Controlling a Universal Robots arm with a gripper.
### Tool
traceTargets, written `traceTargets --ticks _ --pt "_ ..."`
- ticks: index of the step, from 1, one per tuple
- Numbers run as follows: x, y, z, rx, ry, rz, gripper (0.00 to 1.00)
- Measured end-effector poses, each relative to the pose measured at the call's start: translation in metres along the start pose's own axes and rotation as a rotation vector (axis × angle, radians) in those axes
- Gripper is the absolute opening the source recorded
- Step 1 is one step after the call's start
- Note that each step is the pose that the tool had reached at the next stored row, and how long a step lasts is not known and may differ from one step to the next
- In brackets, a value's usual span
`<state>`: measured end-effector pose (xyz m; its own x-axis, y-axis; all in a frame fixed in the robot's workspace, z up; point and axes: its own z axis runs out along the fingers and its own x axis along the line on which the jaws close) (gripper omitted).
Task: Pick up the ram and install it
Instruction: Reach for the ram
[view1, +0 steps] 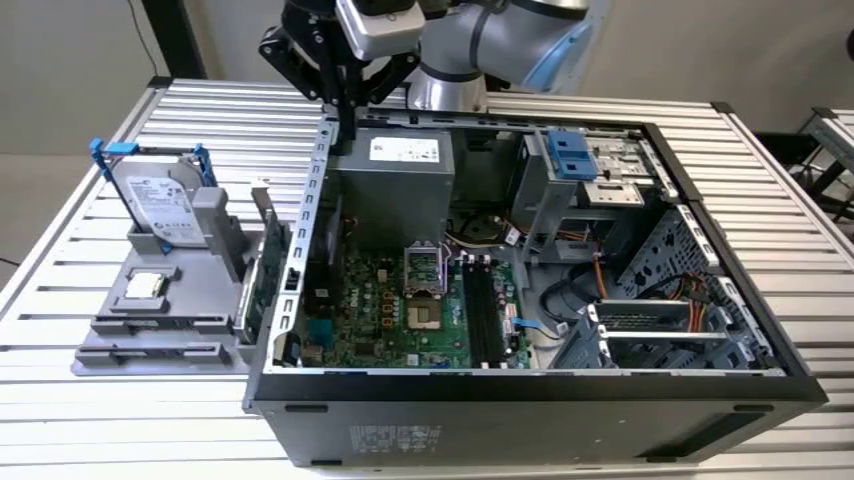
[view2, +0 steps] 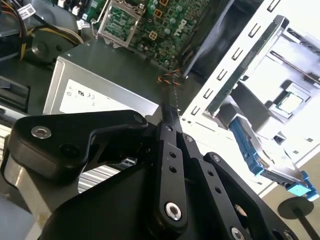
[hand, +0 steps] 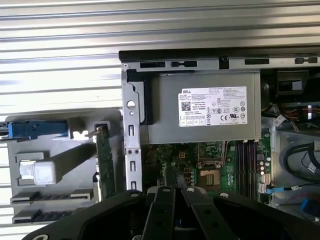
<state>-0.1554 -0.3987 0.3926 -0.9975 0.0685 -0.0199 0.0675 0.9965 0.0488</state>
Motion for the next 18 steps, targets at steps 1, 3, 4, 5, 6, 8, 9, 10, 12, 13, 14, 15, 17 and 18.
traceTargets --ticks 1,3,4,5,6,8,9,10,12,13,14,15,17,18 --pt "0.0024 -0.0002 -0.0001 0.0000 -0.0001 0.000 0.00" --pt "0.0053 -0.0004 -0.0001 0.0000 0.0000 -0.001 0.00" --pt "0.0064 -0.0004 -0.0002 0.0001 0.0000 -0.001 0.00" --pt "0.0065 -0.0004 -0.0001 0.0000 0.0000 -0.001 0.00" --pt "0.0065 -0.0004 -0.0001 0.0000 0.0000 -0.001 0.00" --pt "0.0066 -0.0004 -0.0002 0.0000 0.0000 -0.001 0.00" --pt "0.0070 -0.0005 -0.0002 0.0000 0.0000 -0.001 0.00" --pt "0.0080 -0.0006 -0.0002 0.0000 0.0000 -0.001 0.00" --pt "0.0099 -0.0007 -0.0002 0.0000 0.0000 -0.001 0.00" --pt "0.0113 -0.0008 -0.0003 0.0000 0.0000 -0.001 0.00" --pt "0.0129 -0.0009 -0.0003 0.0000 0.0000 -0.001 0.00" --pt "0.0145 -0.0010 -0.0004 0.0000 0.0000 -0.001 0.00" --pt "0.0172 -0.0012 -0.0004 0.0000 0.0000 -0.001 0.00" --pt "0.0186 -0.0013 -0.0004 0.0000 0.0000 -0.001 0.00"
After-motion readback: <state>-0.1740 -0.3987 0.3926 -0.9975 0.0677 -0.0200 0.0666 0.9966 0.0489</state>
